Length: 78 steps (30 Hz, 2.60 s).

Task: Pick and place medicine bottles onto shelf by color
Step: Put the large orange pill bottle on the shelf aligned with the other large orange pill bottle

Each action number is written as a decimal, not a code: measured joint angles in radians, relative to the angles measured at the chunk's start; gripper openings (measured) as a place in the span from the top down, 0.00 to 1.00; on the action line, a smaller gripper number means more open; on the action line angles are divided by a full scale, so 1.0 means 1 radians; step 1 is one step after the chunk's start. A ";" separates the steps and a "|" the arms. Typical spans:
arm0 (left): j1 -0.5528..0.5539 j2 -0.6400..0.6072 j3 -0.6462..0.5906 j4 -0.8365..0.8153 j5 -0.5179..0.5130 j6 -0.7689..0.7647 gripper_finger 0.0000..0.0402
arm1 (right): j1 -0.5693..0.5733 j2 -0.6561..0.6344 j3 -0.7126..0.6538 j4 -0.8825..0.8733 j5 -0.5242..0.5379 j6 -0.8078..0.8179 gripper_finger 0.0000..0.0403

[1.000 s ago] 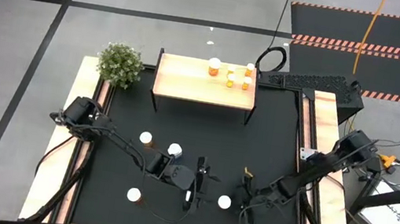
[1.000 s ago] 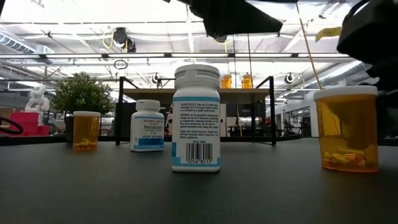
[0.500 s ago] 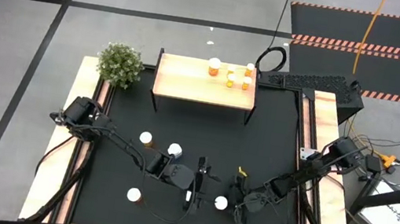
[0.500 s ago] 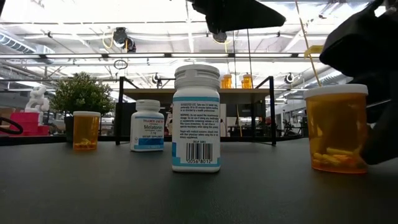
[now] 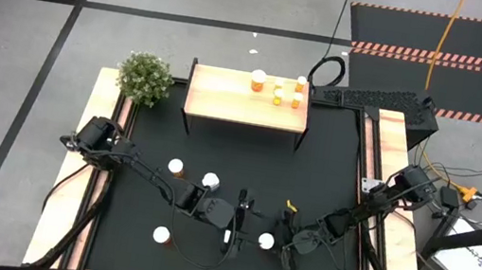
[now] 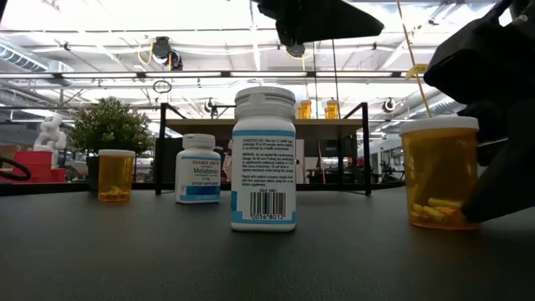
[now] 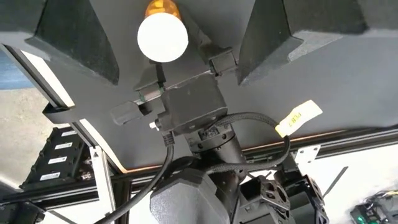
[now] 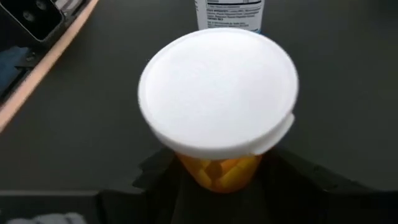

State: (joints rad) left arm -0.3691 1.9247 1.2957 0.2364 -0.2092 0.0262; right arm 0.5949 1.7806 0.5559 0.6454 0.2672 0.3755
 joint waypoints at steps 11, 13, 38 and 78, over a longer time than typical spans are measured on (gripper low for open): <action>0.000 0.000 0.000 -0.049 -0.001 -0.007 0.18 | -0.023 -0.039 -0.003 0.009 0.028 -0.047 0.55; 0.000 0.000 0.000 -0.063 -0.001 -0.011 0.18 | -0.030 -0.051 -0.003 0.011 0.029 -0.048 0.54; 0.038 0.065 -0.001 -0.070 -0.057 -0.086 0.18 | -0.072 -0.142 -0.001 -0.052 0.102 -0.092 0.54; 0.054 0.124 0.000 0.030 -0.042 -0.048 0.37 | -0.072 -0.142 -0.001 -0.044 0.129 -0.108 0.54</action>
State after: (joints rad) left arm -0.3153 2.0483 1.2953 0.2668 -0.2516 -0.0216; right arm 0.5224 1.6382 0.5545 0.6010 0.3962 0.2676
